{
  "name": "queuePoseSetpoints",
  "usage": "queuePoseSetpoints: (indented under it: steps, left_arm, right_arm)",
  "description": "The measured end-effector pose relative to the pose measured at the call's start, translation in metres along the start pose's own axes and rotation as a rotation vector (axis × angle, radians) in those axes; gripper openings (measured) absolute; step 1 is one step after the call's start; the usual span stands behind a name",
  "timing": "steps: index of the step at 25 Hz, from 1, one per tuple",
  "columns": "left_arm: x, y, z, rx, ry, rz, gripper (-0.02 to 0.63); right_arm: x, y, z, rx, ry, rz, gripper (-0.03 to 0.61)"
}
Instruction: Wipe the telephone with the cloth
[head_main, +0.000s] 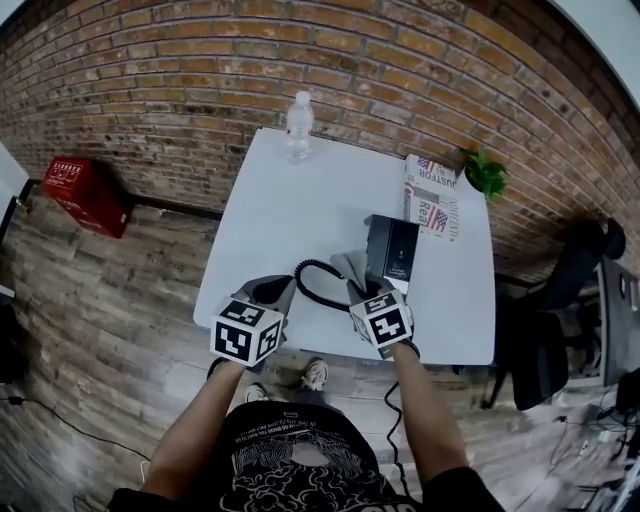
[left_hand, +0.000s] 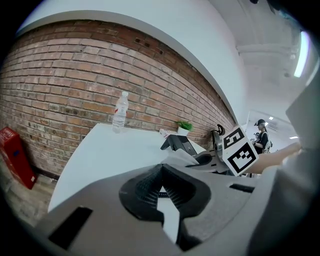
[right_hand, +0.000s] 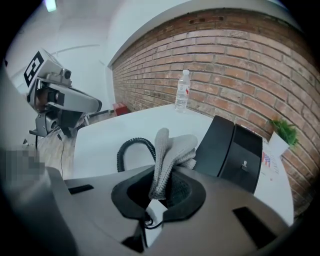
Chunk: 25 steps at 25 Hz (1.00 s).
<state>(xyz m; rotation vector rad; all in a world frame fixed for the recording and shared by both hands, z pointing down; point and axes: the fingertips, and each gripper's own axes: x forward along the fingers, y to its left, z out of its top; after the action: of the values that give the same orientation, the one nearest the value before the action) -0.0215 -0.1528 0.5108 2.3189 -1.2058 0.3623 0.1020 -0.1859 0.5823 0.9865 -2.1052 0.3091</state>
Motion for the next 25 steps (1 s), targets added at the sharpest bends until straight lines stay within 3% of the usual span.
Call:
queuePoseSetpoints:
  steps: [12, 25]
  left_arm:
    - [0.005, -0.013, -0.006, 0.011, 0.023, -0.039, 0.006]
    - [0.029, -0.028, 0.01, 0.039, 0.023, -0.06, 0.006]
  right_arm:
    - [-0.01, 0.015, -0.015, 0.084, -0.009, 0.019, 0.011]
    - [-0.074, -0.05, 0.06, 0.105, -0.24, -0.062, 0.011]
